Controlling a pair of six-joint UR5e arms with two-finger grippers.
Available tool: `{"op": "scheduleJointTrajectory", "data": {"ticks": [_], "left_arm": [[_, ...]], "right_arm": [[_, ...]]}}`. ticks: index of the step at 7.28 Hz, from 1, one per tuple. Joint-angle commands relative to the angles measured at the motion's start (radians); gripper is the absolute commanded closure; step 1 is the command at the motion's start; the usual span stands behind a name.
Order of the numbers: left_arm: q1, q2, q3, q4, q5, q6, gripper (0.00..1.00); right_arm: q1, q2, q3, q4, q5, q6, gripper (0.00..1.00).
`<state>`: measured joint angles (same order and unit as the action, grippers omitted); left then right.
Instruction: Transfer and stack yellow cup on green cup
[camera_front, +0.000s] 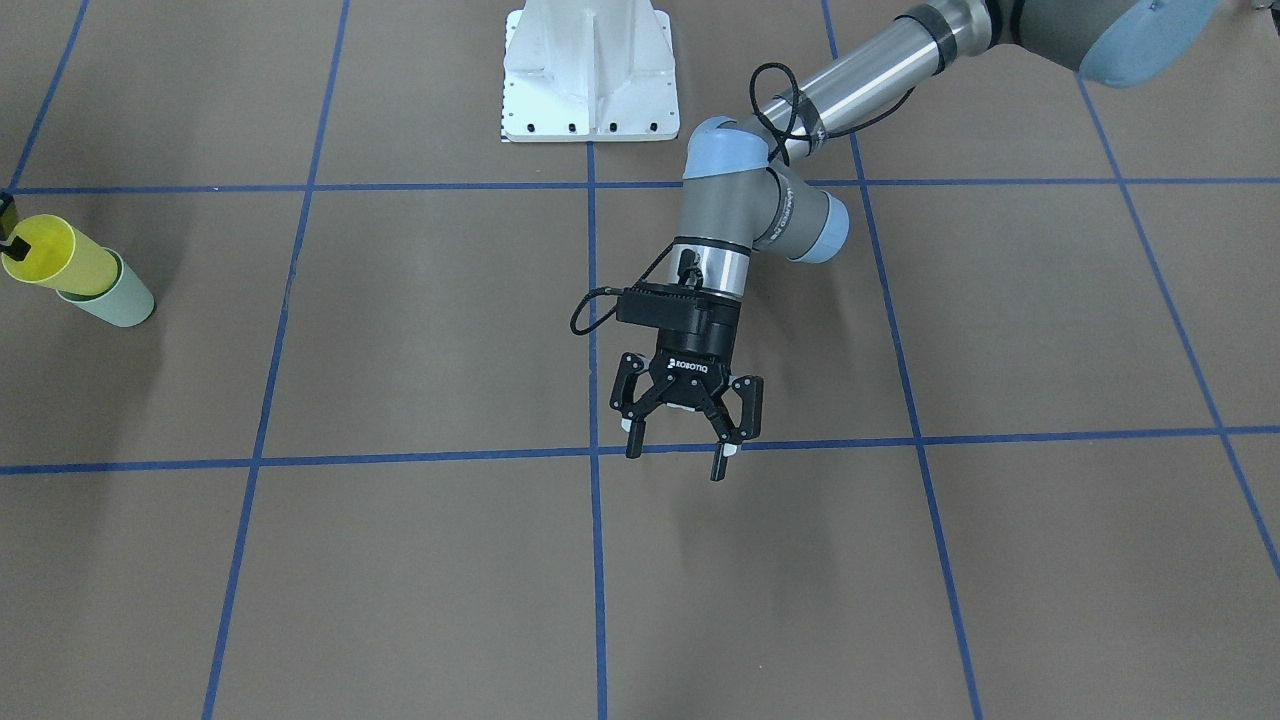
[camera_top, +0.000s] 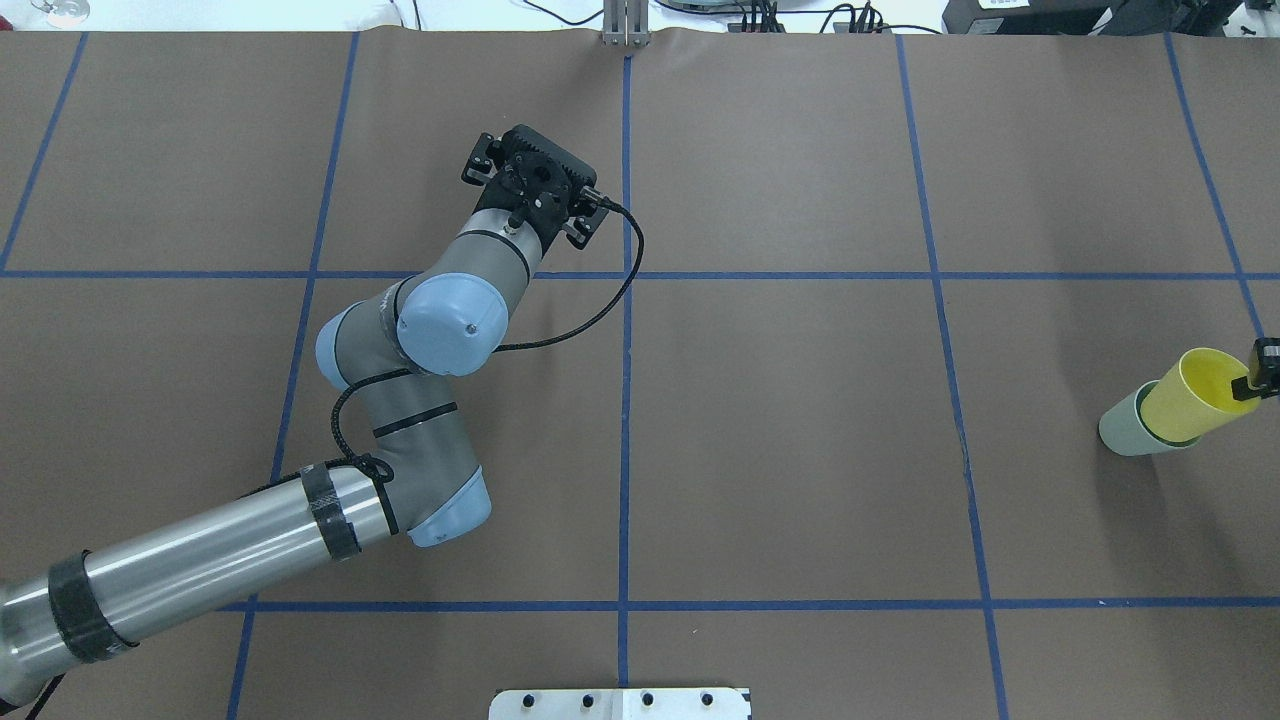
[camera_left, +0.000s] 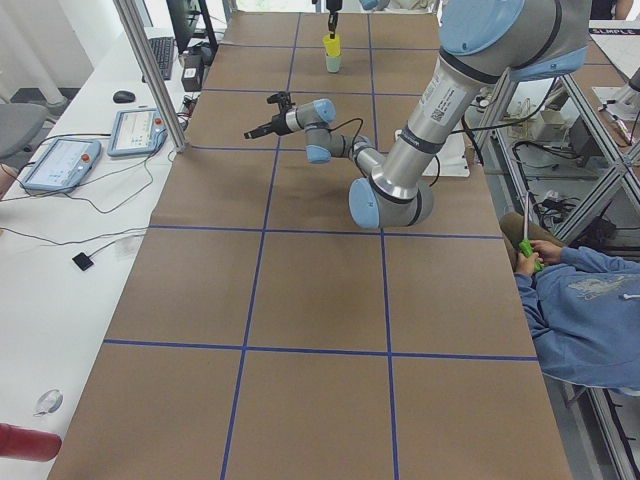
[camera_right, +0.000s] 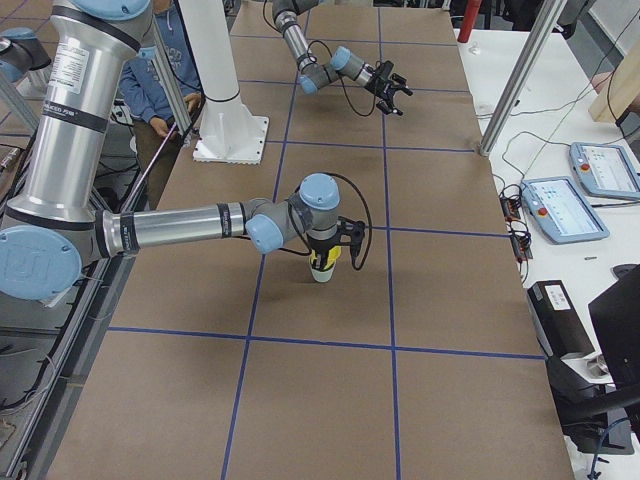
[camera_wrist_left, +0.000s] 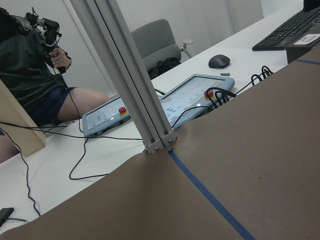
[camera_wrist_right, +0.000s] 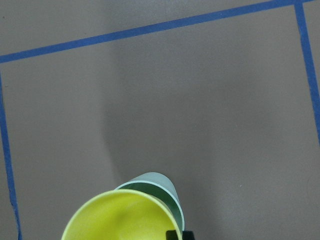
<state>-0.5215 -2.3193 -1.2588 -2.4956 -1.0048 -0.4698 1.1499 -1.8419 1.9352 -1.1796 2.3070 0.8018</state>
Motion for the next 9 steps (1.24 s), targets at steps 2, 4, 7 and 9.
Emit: {"op": "scheduleJointTrajectory", "data": {"ticks": [2, 4, 7, 9], "left_arm": [[0.0, 0.001, -0.001, 0.001, 0.002, -0.007, 0.01], [-0.091, 0.02, 0.001, 0.207, -0.062, -0.074, 0.01], [-0.357, 0.046, -0.019, 0.597, -0.508, -0.125, 0.01], [-0.64, 0.139, -0.027, 0.656, -1.15, -0.122, 0.01]], "right_arm": [[0.001, 0.015, -0.022, 0.003, -0.003, -0.007, 0.0], [0.025, 0.015, -0.007, 0.001, -0.006, -0.021, 0.0], [0.137, 0.125, -0.084, -0.079, -0.009, -0.177, 0.0], [0.207, 0.247, -0.085, -0.301, -0.006, -0.328, 0.0]]}}
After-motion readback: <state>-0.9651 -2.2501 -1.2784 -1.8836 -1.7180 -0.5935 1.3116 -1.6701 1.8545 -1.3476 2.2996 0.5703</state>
